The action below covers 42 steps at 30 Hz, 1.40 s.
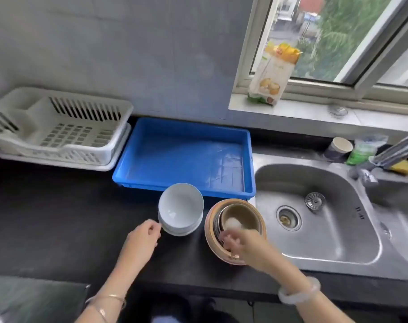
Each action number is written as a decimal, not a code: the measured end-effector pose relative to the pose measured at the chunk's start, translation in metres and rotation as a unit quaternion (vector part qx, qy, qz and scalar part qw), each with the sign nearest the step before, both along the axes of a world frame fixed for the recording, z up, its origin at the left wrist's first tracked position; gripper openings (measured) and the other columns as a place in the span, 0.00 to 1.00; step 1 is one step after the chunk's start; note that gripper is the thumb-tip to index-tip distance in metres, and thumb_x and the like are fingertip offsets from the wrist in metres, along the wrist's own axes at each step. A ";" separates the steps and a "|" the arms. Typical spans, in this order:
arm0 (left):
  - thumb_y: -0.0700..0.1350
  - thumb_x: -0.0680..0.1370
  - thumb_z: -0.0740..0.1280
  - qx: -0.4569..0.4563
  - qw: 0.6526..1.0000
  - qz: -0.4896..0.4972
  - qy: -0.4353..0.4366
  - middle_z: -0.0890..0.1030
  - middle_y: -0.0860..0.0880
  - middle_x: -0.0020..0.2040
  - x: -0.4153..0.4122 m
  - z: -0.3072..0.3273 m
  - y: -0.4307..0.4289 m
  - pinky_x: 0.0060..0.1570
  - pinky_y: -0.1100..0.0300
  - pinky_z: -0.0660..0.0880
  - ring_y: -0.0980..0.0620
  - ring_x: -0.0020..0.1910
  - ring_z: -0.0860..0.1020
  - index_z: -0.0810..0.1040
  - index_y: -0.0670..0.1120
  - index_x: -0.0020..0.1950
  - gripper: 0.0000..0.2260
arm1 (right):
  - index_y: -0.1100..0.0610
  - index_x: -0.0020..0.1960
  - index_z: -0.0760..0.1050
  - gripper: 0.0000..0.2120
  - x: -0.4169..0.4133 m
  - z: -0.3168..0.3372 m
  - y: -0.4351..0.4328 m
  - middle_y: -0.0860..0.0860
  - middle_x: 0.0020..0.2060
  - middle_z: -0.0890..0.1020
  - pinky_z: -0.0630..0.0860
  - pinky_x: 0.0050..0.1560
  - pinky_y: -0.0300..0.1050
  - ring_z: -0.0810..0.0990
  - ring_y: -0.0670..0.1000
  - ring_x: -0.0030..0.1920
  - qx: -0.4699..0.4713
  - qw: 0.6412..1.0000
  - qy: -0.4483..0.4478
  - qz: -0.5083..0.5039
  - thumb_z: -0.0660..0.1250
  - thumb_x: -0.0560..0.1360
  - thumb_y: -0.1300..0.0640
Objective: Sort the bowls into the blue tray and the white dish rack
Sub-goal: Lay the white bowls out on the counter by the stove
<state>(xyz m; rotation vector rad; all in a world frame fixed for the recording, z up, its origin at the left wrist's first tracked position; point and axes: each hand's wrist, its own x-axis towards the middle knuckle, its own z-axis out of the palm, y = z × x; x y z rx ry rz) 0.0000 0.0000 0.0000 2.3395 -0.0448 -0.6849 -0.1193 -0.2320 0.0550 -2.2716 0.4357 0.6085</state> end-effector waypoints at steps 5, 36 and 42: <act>0.49 0.79 0.60 -0.080 0.994 0.062 -0.046 0.77 0.52 0.52 0.017 0.011 -0.018 0.52 0.49 0.77 0.48 0.50 0.79 0.72 0.50 0.61 0.12 | 0.50 0.62 0.72 0.15 0.069 -0.004 0.010 0.49 0.50 0.83 0.76 0.49 0.47 0.80 0.51 0.48 -0.071 0.992 -0.092 -0.054 0.57 0.79 0.49; 0.41 0.76 0.63 -0.009 0.976 0.105 -0.192 0.76 0.48 0.43 0.017 0.005 -0.048 0.37 0.57 0.70 0.48 0.40 0.75 0.75 0.45 0.45 0.02 | 0.59 0.47 0.73 0.07 0.090 -0.002 -0.010 0.55 0.31 0.79 0.76 0.34 0.43 0.79 0.53 0.27 -0.041 0.970 -0.170 -0.170 0.57 0.79 0.58; 0.40 0.76 0.62 0.021 0.971 0.115 -0.207 0.78 0.46 0.35 0.017 0.014 -0.055 0.34 0.50 0.73 0.46 0.36 0.76 0.72 0.43 0.41 0.04 | 0.58 0.46 0.75 0.09 0.081 -0.001 -0.019 0.51 0.24 0.76 0.65 0.22 0.31 0.70 0.42 0.18 -0.015 0.971 -0.172 -0.163 0.57 0.78 0.58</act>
